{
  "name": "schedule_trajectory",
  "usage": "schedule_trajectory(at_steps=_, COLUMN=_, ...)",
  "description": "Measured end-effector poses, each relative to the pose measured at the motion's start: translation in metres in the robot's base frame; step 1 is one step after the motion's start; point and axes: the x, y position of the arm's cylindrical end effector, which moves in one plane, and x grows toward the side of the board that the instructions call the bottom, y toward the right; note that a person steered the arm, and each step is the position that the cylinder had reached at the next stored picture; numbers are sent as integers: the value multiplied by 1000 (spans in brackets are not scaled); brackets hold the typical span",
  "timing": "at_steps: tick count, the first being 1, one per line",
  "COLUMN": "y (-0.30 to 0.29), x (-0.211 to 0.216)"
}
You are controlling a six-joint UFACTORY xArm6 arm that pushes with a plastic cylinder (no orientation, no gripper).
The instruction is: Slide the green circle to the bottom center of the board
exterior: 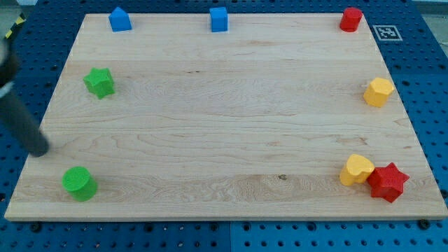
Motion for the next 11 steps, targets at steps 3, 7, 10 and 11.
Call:
schedule_trajectory(at_steps=3, y=59, x=56)
schedule_trajectory(at_steps=7, y=142, x=61)
schedule_trajectory(at_steps=10, y=214, x=47)
schedule_trajectory(at_steps=11, y=252, x=35)
